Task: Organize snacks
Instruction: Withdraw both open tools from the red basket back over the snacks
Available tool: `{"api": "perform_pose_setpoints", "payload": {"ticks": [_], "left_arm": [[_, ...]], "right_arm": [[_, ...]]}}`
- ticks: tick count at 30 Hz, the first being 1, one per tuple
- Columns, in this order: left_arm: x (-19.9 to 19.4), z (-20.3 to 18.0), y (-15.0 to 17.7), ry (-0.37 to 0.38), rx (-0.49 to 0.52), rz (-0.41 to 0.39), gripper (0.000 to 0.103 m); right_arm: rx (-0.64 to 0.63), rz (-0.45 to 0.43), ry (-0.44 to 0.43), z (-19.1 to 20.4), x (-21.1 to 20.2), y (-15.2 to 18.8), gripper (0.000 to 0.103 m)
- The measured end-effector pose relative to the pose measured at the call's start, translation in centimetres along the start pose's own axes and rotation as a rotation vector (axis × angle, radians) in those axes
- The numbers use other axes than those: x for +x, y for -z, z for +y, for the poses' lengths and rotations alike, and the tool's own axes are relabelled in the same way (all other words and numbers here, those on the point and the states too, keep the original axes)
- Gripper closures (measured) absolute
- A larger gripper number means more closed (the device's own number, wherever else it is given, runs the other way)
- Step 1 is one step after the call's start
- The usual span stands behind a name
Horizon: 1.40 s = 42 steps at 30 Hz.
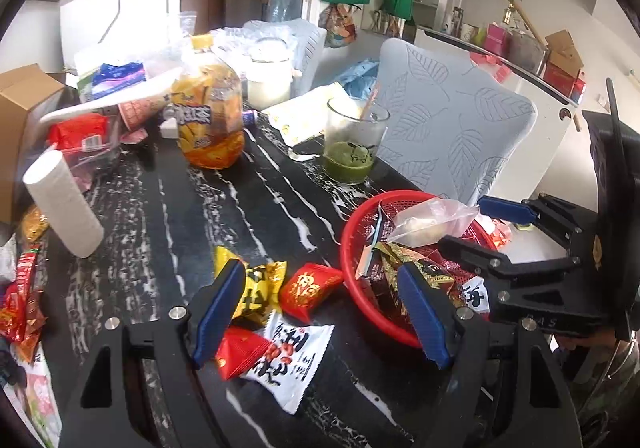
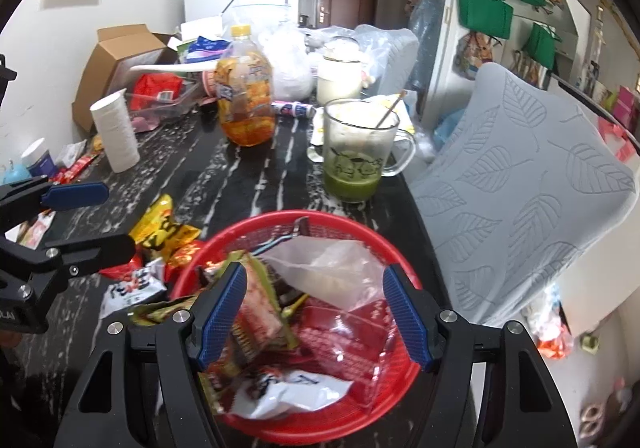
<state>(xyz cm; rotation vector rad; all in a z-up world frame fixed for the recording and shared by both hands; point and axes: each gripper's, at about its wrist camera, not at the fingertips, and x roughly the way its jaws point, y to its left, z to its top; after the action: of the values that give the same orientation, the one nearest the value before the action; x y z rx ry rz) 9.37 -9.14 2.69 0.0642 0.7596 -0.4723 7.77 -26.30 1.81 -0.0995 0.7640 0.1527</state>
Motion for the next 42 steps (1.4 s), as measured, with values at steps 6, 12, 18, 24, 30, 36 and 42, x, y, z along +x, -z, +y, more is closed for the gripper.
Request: {"api": "perform_pose_setpoints", "payload": {"ticks": [6, 12, 18, 24, 30, 36, 42], "left_arm": [[-2.6, 0.7, 0.5, -0.043, -0.022, -0.036, 0.026], [-5.4, 1.5, 1.5, -0.108, -0.059, -0.072, 0.026], [-8.0, 2.3, 3.0, -0.175, -0.108, -0.097, 0.026], [-9.8, 3.2, 4.8, -0.221, -0.169, -0.103, 0.026], [-11.1, 4.1, 6.6, -0.257, -0.212, -0.099, 0.026], [-11.3, 5.3, 8.2, -0.272, -0.24, -0.077, 0.026], [-10.5, 6.6, 9.6, -0.246, -0.257, -0.042, 0.026]], "right_arm": [[-0.036, -0.041, -0.044, 2.0, -1.4, -0.4, 0.032], [-0.094, -0.082, -0.111, 4.4, -2.6, -0.9, 0.032], [-0.149, -0.116, -0.192, 6.9, -3.7, -1.1, 0.032], [-0.207, -0.125, -0.258, 9.4, -4.4, -0.6, 0.032], [-0.238, -0.107, -0.311, 11.5, -4.4, 0.1, 0.032], [-0.239, -0.067, -0.34, 13.2, -3.3, 1.4, 0.032], [-0.222, -0.023, -0.339, 14.2, -1.3, 2.4, 0.032]]}}
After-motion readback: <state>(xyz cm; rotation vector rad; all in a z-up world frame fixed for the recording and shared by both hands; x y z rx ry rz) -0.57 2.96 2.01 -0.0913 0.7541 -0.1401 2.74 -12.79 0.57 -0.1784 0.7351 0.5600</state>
